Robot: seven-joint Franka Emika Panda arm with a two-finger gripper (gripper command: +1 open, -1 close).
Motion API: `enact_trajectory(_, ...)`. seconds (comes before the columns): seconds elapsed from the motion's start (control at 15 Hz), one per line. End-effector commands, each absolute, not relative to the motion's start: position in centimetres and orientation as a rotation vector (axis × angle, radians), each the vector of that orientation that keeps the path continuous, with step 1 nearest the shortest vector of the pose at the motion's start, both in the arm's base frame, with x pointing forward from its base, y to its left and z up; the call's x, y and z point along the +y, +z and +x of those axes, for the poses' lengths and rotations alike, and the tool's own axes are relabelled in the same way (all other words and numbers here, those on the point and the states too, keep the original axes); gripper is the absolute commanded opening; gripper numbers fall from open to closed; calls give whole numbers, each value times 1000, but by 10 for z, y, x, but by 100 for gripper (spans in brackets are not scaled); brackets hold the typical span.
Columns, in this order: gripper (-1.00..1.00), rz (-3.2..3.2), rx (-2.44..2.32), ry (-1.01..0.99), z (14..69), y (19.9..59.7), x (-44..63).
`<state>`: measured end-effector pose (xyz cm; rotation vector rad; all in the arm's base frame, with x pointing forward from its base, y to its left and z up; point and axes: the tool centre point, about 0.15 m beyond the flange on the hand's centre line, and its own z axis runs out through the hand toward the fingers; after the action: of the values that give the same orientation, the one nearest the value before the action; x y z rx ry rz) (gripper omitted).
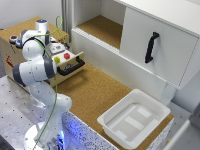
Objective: Place the purple block on the table
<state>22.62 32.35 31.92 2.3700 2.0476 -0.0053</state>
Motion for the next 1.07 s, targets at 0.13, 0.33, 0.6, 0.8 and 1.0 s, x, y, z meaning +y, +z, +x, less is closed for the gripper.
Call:
enact_trajectory(0.13,-100,2338,2079,27,227,313,322)
enact_trajectory(0.33,-100,2344,2063,9,228,314,320)
enact_trajectory(0.6,-100,2390,2008,55,231,335,318)
enact_trajectory(0.8,-100,2386,1947,113,237,372,315)
enact_trajectory(1.0,-100,2398,1817,166,255,421,302)
